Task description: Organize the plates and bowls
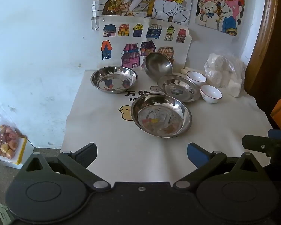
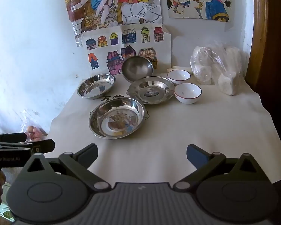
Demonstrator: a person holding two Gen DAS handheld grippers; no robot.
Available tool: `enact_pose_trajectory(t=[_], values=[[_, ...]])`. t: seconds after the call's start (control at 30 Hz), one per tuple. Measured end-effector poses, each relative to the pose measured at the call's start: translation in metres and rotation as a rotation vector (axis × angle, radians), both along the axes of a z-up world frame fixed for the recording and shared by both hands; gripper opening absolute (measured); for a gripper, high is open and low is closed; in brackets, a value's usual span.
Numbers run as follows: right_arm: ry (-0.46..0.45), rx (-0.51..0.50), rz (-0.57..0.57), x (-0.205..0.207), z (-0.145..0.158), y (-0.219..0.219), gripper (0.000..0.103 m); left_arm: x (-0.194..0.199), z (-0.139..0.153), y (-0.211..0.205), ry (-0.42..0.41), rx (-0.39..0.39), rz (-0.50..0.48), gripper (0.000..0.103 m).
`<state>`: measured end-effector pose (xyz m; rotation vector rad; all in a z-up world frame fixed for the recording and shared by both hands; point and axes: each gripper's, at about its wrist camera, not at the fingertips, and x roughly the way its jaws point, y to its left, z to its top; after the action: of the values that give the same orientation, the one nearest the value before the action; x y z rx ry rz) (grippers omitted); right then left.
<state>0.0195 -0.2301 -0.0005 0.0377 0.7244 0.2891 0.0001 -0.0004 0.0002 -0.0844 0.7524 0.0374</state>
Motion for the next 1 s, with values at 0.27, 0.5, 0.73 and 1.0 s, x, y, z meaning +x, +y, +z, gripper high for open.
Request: enact_pose_trajectory(t=[0.27, 0.5, 0.73, 1.0], values=[[0.004, -0.001, -0.001, 0.0003, -0.0001, -0.0004, 0.103, -0.0025, 0.0018, -0.0013, -0.011, -0.003, 0.0, 0.102], [0.007, -0.003, -0.002, 0.0, 0.0005, -0.0008, 0.103, -0.0054, 0.0018, -0.0026, -0.009, -0.005, -0.004, 0.102], [0.008, -0.001, -0.001, -0.0006, 0.0015, -0.002, 0.103, -0.0006, -0.0013, -0.0013, -0.002, -0.002, -0.003, 0.102], [0.006, -0.001, -0.002, -0.0019, 0.0016, -0.0045, 0.103, -0.0006, -0.0017, -0.002, -0.003, -0.001, -0.003, 0.102]])
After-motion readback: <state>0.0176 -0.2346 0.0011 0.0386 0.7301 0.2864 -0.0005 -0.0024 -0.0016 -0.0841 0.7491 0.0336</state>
